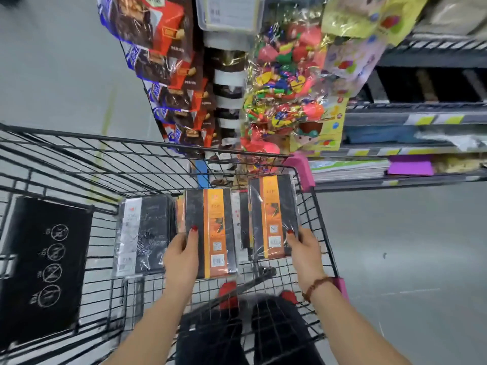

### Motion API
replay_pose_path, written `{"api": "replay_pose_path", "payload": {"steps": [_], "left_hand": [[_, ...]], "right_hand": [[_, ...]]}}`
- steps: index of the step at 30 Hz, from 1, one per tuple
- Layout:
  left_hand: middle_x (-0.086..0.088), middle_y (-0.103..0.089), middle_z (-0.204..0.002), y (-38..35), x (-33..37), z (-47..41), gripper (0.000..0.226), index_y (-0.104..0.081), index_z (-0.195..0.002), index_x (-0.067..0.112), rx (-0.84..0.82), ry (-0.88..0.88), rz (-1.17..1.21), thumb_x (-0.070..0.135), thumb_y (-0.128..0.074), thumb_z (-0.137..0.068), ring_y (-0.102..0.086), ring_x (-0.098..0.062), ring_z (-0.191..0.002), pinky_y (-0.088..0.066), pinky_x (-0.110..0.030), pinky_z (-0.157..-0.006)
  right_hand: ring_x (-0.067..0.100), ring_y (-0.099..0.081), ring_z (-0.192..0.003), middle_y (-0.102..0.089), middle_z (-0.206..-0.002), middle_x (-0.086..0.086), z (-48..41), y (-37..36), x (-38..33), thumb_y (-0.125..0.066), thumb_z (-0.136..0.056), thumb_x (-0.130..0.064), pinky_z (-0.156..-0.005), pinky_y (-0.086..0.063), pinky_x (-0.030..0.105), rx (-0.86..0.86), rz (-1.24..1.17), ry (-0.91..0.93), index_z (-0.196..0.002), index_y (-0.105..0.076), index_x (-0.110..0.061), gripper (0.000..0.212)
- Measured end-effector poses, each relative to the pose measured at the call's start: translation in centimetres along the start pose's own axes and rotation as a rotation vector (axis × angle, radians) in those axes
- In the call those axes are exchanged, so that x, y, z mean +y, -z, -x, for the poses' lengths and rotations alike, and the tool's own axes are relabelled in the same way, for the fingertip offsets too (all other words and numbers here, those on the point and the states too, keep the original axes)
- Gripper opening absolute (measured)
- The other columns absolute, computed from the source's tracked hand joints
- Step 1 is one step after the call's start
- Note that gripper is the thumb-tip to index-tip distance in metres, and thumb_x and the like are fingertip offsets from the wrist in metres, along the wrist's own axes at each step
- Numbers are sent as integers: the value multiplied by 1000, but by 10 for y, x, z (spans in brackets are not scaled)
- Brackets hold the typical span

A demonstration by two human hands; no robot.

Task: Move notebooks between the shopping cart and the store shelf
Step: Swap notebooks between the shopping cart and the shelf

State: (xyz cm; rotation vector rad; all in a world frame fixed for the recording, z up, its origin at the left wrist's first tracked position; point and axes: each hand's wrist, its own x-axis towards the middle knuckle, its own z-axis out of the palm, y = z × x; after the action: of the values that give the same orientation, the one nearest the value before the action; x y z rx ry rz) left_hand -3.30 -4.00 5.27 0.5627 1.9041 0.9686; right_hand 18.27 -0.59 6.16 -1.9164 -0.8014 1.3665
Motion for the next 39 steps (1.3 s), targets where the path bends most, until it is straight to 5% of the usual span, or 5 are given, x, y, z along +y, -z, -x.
{"api": "replay_pose_path", "payload": {"steps": [6, 11, 21, 26, 39], "left_hand": [[-4, -56, -135, -22, 48, 31, 58, -65, -92, 33, -85, -134, 11, 83, -46, -68, -58, -17, -113, -46, -42, -96], [-8, -42, -67, -69, 97, 89, 43, -47, -71, 2, -127, -301, -10, 37, -46, -96, -39, -17, -61, -28, -32, -58], [-27, -58, -84, -215, 101, 202, 59, -59, -85, 2, -186, -398, -26, 60, -50, -83, -58, -38, -83, -44, -43, -74], [-9, -44, -61, -282, 107, 257, 43, -47, -61, 7, -250, -464, 1, 36, -54, -92, -38, -21, -64, -24, -36, -58], [-6, -64, -75, -432, 154, 292, 35, -62, -77, 7, -431, -454, 37, 34, -51, -95, -54, -21, -68, -40, -32, -61]], "right_hand": [[22, -63, -75, -59, -89, 10, 42, 62, -37, -48, -93, -2, -66, -53, 24, 42, -290, 88, -92, -58, -6, 10], [30, -57, -77, -58, -78, 8, 56, 133, -44, -53, -91, -4, -76, -47, 37, 111, -401, 163, -84, -62, -15, 15], [14, -55, -66, -60, -72, 1, 74, 327, -25, -51, -91, -3, -64, -43, 27, 223, -524, 295, -86, -61, -13, 16], [15, -53, -63, -57, -67, 3, 78, 407, -6, -50, -91, 1, -64, -43, 27, 290, -574, 317, -75, -57, -14, 22], [6, -61, -54, -65, -63, -5, 17, 532, -11, -47, -93, -1, -54, -48, 19, 332, -598, 296, -84, -59, -9, 17]]}}
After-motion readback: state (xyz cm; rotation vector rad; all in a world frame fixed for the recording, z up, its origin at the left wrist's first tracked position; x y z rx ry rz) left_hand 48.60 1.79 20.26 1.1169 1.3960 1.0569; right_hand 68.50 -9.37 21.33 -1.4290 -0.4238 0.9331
